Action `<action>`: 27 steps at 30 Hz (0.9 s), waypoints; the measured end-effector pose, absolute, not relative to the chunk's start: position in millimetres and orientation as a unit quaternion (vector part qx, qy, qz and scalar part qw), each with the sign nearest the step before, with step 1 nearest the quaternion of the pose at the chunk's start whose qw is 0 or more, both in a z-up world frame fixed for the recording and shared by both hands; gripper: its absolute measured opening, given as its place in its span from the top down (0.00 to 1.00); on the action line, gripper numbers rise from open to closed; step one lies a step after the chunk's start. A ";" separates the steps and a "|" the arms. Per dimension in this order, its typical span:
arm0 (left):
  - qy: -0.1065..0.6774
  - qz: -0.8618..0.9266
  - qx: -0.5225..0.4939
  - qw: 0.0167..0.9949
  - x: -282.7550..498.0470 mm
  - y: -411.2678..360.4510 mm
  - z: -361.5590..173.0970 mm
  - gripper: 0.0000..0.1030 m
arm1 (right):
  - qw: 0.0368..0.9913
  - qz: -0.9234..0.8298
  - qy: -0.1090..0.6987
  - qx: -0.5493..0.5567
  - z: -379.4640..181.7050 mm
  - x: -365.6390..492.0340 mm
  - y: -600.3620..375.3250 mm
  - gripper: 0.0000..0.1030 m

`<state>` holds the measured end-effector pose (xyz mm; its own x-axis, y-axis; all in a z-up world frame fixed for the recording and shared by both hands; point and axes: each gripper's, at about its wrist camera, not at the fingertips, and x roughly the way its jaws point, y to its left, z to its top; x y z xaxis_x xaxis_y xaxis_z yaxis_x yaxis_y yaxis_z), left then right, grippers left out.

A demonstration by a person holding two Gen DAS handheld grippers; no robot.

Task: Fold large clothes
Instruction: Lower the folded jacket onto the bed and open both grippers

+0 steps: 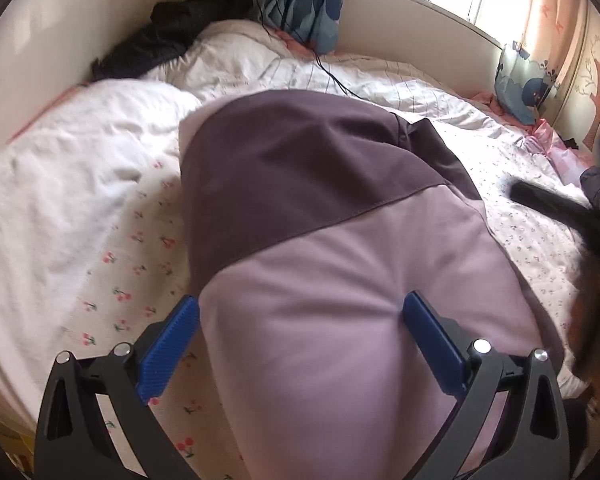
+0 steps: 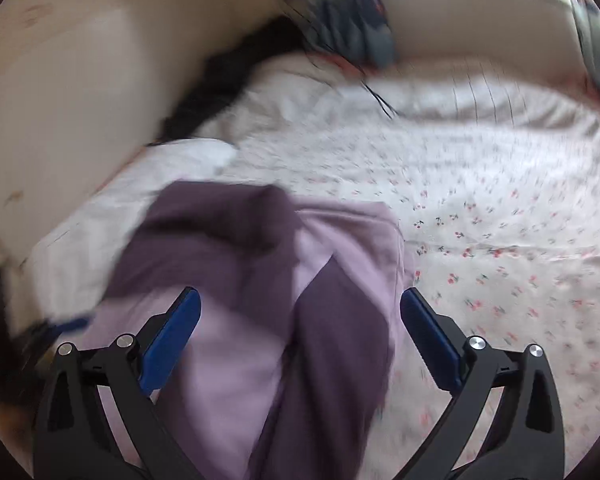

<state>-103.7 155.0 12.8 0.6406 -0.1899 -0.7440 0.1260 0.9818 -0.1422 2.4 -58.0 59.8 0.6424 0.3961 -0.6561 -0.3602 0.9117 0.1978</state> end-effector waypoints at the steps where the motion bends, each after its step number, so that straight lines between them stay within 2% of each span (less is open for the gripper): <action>1: 0.411 -0.082 -0.031 0.907 -105.3 154.0 13.9 0.05 | 0.904 0.203 0.375 0.017 53.3 -12.5 -60.7 0.06; 3: 0.399 -0.069 -0.011 0.914 -110.2 150.6 19.4 0.05 | 0.884 0.178 0.433 -0.012 15.9 -26.3 -61.0 0.06; 6: 0.394 -0.063 0.008 0.917 -118.5 141.1 25.3 0.05 | 0.842 0.196 0.496 0.084 -37.0 -20.2 -78.0 0.06; 7: 0.394 -0.054 0.013 0.917 -122.2 139.0 26.3 0.05 | 0.837 0.201 0.498 0.101 -37.3 -19.7 -82.8 0.06; 10: 0.379 -0.046 0.036 0.923 -145.5 130.5 32.2 0.05 | 0.854 0.195 0.471 0.106 -14.0 -24.1 -91.3 0.06; 15: 0.357 -0.035 0.039 0.933 -180.8 132.1 45.8 0.05 | 0.912 0.188 0.357 0.077 36.9 -78.0 -89.7 0.06; 18: 0.350 -0.033 0.017 0.936 -195.9 136.8 55.8 0.05 | 0.888 0.178 0.423 0.038 8.3 -72.6 -77.3 0.06; 20: 0.345 -0.032 0.011 0.938 -205.9 137.2 63.3 0.05 | 0.869 0.181 0.455 0.075 -6.0 -60.0 -86.5 0.06; 27: 0.353 -0.031 0.010 0.935 -233.1 126.1 76.5 0.05 | 0.889 0.165 0.426 0.033 46.9 -96.1 -89.3 0.06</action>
<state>-233.1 126.1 76.5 0.7492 -0.0510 -0.6604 0.0652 0.9979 -0.0030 -96.1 -89.3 46.9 0.5824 0.3214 -0.7467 -0.2653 0.9434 0.1991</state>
